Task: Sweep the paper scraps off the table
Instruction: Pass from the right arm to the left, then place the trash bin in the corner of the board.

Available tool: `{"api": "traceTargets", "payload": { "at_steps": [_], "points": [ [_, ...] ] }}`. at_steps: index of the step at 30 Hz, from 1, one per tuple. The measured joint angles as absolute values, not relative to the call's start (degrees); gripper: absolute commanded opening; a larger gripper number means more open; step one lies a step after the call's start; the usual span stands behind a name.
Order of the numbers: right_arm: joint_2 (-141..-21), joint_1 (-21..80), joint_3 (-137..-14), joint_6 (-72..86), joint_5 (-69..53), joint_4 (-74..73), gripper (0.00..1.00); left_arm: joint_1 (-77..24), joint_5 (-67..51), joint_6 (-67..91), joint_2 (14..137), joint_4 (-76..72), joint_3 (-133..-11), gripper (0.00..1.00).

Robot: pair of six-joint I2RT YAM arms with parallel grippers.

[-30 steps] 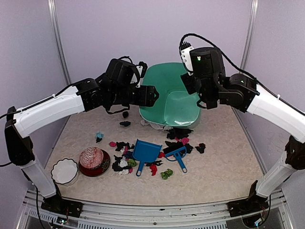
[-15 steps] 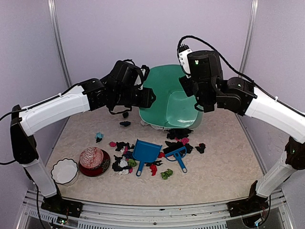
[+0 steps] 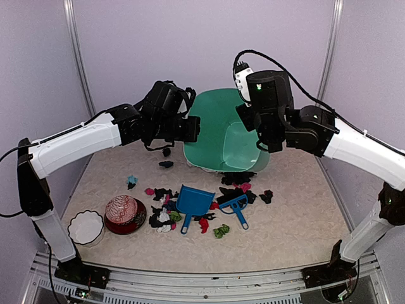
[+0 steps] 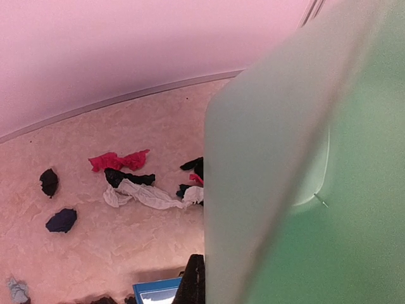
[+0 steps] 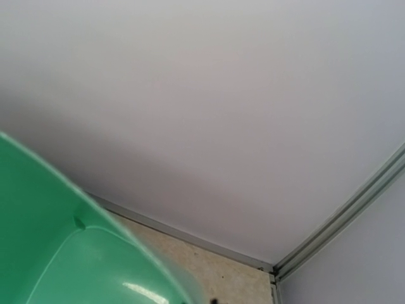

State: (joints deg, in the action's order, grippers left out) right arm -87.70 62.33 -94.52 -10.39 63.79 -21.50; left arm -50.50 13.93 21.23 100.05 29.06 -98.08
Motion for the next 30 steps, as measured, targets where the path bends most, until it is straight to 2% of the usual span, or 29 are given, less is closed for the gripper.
{"api": "traceTargets", "payload": {
  "at_steps": [3,11,20,27,30],
  "points": [
    [-87.6,62.4,-94.2,-10.3,63.8,-21.3,0.0,-50.5,13.8,21.2,100.1,29.1,-98.1,0.0],
    [-87.2,63.0,-93.8,-7.9,62.9,-20.2,0.39,-50.3,12.7,21.8,100.1,29.3,-98.0,0.0],
    [-86.3,63.3,-94.8,-5.1,59.4,-21.1,0.67,-50.0,12.1,21.7,99.2,29.7,-96.9,0.0],
    [-81.0,63.4,-96.2,-0.8,52.4,-23.8,0.83,-47.3,11.3,21.7,96.9,29.7,-94.9,0.0],
    [-77.6,63.4,-96.2,0.6,50.2,-24.0,0.86,-45.4,11.4,21.7,95.5,29.7,-94.1,0.0]
  ]
}}
